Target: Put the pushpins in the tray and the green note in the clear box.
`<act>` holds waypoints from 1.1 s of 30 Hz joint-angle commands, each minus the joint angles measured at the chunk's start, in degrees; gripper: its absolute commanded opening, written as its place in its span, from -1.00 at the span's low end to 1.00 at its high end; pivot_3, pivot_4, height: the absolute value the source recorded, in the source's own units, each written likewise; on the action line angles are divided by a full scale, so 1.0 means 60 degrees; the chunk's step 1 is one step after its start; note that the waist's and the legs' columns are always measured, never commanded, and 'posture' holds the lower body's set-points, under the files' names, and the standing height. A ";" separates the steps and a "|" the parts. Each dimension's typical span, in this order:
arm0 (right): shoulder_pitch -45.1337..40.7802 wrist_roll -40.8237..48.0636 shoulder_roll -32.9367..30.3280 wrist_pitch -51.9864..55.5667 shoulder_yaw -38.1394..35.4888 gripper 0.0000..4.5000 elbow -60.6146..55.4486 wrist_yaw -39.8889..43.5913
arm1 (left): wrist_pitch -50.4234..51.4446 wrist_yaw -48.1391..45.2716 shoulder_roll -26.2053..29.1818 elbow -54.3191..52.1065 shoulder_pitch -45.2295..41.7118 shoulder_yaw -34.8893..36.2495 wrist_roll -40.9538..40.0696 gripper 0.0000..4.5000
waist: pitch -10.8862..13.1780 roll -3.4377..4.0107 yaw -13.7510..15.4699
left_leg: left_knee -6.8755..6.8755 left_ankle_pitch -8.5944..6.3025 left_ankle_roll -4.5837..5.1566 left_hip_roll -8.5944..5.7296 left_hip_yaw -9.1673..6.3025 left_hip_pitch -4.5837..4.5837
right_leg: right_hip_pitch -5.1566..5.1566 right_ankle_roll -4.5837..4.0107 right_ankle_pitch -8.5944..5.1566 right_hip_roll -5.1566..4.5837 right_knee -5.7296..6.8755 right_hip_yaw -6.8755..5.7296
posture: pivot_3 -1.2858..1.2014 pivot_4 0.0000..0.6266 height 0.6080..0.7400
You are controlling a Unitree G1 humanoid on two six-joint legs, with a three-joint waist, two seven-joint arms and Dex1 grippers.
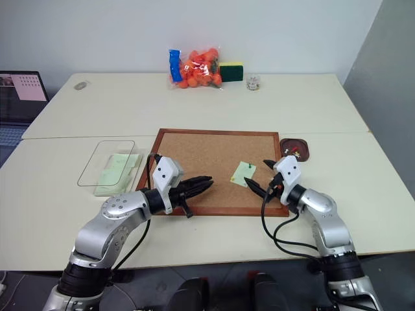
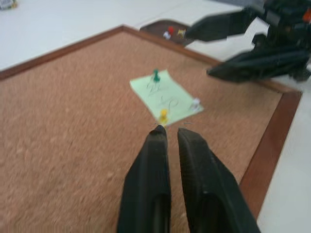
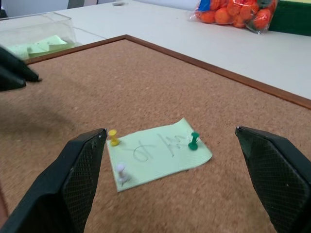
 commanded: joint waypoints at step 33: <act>-0.1973 -0.0862 0.0813 -0.0987 -0.0053 -0.73 0.3549 -0.0422 | -0.1725 -0.0262 -0.1235 0.3556 -0.0909 -0.0786 0.1512 -1.00 | -0.0005 0.0016 0.0066 | 0.0012 0.0009 0.0015 -0.0016 0.0010 0.0057 | 0.0052 0.0022 0.0029 -0.0014 0.0010 0.0009 | 0.03 -0.52 1.00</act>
